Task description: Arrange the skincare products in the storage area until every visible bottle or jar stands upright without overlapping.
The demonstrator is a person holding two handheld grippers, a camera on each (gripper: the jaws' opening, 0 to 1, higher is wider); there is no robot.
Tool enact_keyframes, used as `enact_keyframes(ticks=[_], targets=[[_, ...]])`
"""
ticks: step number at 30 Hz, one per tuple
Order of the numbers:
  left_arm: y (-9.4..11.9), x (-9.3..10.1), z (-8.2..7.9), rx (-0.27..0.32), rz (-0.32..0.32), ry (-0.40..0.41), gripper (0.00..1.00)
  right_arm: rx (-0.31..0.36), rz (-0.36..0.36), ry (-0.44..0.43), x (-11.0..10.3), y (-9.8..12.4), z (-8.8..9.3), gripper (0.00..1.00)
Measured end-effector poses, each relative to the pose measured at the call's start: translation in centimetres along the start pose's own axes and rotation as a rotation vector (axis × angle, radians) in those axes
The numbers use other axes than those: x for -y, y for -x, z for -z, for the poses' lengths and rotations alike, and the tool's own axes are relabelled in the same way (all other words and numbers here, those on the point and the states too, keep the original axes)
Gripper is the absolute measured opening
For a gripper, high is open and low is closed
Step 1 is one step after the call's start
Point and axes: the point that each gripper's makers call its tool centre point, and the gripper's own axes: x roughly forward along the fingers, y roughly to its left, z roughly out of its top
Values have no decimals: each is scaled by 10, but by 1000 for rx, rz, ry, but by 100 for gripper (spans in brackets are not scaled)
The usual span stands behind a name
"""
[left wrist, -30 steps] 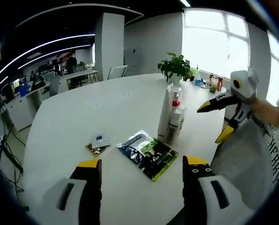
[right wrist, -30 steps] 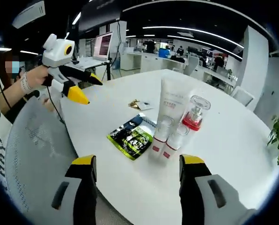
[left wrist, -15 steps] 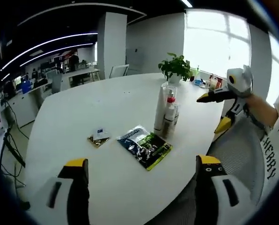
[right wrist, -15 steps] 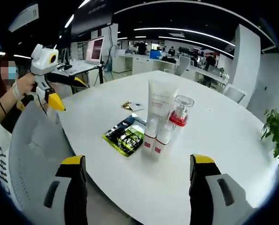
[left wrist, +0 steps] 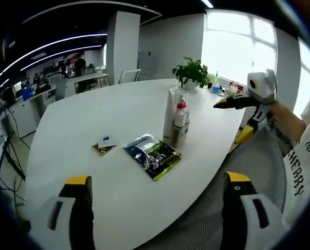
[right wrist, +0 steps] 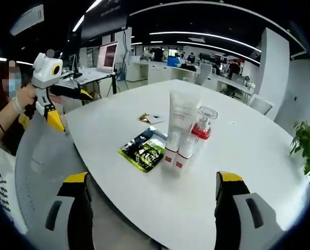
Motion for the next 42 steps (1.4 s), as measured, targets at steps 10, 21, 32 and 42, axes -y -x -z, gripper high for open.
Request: enact_keyframes(ticks=[10, 21, 32, 42], targets=[[3, -4, 7, -15, -10, 15, 99, -2, -14, 5, -6, -4, 0, 100], [-3, -17, 5, -27, 1, 3, 99, -9, -28, 15, -13, -19, -14, 100], [-8, -34, -3, -39, 54, 1, 99, 9, -37, 15, -28, -36, -44, 100], [-24, -59, -10, -42, 92, 7, 99, 3, -122, 44, -62, -62, -64, 99]])
